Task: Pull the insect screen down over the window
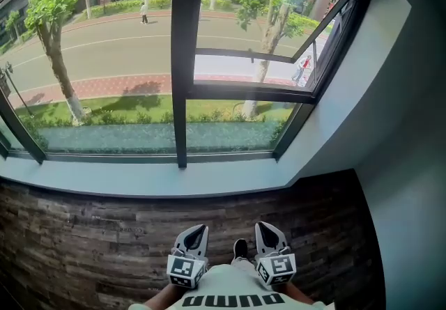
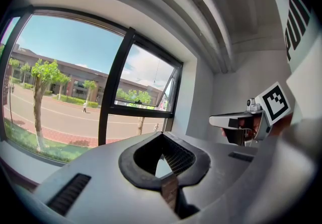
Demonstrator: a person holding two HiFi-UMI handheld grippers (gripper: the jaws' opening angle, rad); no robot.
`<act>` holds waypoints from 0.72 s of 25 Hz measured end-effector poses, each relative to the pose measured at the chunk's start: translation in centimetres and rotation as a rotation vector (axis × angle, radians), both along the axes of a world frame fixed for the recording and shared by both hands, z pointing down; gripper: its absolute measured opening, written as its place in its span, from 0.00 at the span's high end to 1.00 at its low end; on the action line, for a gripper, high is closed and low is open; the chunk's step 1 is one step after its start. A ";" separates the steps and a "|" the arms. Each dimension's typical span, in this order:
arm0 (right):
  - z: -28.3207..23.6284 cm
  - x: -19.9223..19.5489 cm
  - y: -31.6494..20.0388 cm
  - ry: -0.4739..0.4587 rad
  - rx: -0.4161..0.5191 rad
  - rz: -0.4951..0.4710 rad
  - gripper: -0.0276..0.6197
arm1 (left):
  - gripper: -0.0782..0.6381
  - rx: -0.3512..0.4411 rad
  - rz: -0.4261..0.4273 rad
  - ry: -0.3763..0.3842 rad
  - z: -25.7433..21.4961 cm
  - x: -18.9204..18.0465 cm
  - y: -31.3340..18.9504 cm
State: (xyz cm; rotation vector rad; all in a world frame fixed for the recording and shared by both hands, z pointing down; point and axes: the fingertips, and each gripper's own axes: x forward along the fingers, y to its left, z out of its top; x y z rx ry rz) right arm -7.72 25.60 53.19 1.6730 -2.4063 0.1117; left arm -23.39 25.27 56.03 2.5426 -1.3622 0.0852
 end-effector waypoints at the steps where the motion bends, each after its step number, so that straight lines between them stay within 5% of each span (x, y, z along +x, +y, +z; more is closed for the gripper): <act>1: 0.3 -0.2 -0.2 -0.003 -0.007 -0.003 0.95 | 0.87 -0.006 -0.003 -0.001 0.1 -0.2 -0.1; 9: 1.4 0.1 -4.6 -0.048 -0.032 -0.052 0.95 | 0.87 -0.030 -0.091 -0.031 0.2 -1.2 -2.6; 18: 1.2 6.9 -12.6 -0.118 -0.023 -0.058 0.95 | 0.87 -0.034 -0.079 -0.082 -0.1 6.3 -10.6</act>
